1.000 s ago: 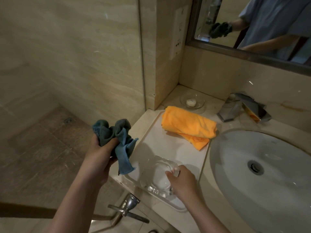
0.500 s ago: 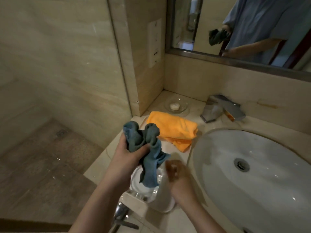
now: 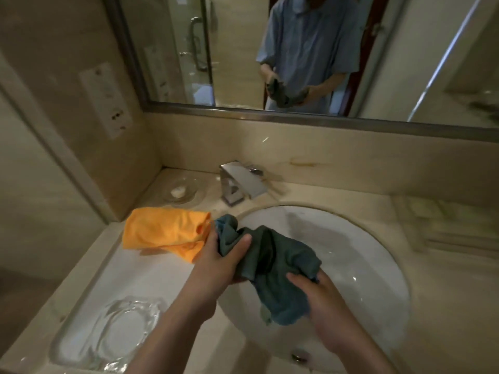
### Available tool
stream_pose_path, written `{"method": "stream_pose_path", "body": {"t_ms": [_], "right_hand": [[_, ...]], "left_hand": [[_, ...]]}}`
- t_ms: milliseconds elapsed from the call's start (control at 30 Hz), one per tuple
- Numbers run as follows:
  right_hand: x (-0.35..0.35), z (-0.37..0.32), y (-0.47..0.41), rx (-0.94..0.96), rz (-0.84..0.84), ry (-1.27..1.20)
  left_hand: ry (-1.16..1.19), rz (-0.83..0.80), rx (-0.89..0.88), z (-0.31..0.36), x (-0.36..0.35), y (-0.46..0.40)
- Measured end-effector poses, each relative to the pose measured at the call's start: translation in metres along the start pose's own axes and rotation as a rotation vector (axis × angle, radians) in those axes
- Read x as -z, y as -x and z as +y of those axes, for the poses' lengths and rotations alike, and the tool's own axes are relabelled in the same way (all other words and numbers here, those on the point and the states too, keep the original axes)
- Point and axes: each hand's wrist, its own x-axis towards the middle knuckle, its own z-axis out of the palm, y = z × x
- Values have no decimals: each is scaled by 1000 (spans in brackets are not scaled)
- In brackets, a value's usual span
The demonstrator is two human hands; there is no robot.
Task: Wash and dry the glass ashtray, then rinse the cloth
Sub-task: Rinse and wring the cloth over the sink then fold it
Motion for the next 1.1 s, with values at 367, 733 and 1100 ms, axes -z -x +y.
{"method": "stream_pose_path", "body": {"t_ms": [367, 733, 1100], "right_hand": [[49, -47, 9, 52, 56, -140], [15, -56, 9, 6, -176, -103], [14, -82, 19, -91, -279, -232]], "left_hand": [[-547, -73, 115, -46, -10, -13], [-460, -467, -297, -6, -43, 12], [-877, -406, -643, 32, -48, 13]]}}
